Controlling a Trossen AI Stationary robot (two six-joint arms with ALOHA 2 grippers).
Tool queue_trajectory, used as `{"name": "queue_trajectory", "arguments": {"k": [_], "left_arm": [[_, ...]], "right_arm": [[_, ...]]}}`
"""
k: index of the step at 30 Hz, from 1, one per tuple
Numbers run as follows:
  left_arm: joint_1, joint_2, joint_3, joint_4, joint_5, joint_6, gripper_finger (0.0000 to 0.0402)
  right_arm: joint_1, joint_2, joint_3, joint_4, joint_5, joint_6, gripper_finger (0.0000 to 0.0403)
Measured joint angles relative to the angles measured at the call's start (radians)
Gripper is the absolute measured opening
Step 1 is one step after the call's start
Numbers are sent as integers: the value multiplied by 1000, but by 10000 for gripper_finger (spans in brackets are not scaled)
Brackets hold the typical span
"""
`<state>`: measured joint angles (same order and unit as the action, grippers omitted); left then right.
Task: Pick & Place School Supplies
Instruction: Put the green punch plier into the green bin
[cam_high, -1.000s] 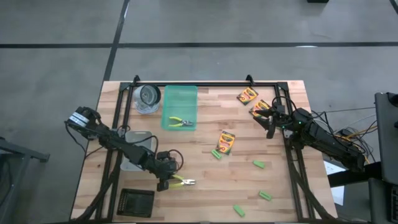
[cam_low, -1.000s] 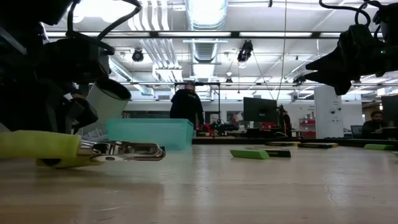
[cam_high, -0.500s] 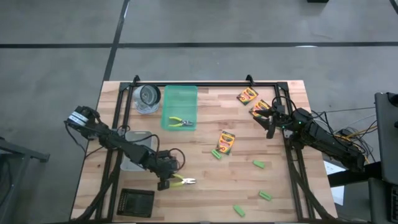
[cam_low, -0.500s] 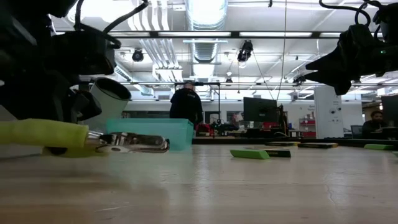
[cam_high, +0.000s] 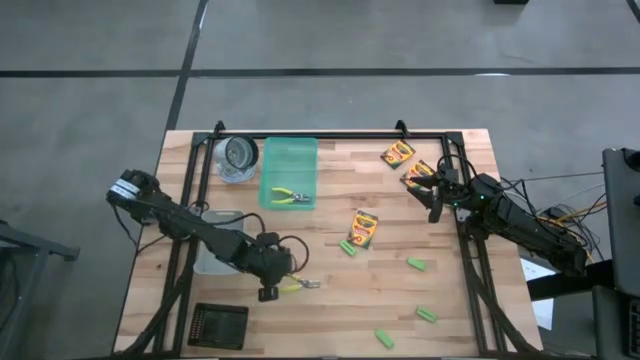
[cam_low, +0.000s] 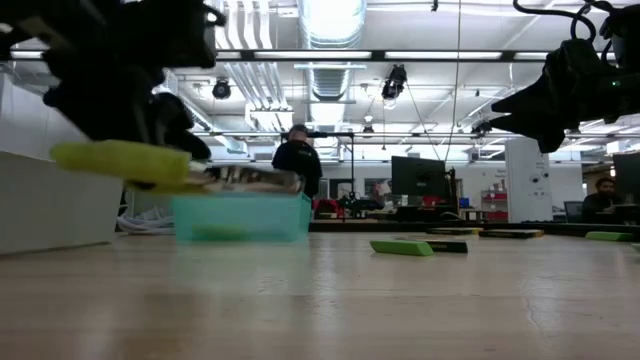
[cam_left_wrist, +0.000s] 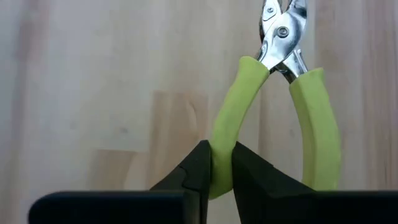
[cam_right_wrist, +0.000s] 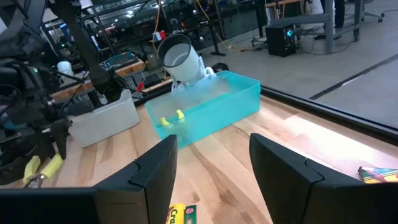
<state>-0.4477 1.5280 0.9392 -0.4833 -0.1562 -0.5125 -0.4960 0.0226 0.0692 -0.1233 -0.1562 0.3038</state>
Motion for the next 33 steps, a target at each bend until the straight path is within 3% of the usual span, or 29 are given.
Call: {"name": "queue_trajectory", "arguments": {"k": [14,33], "left_arm": [[61,-22,231,-302,-128,59,52],[319,-155,267,-367,-139,203,53]], "right_arm": [[0,0,0,0,0,0,196],[0,1,0,0,0,0,196]]}}
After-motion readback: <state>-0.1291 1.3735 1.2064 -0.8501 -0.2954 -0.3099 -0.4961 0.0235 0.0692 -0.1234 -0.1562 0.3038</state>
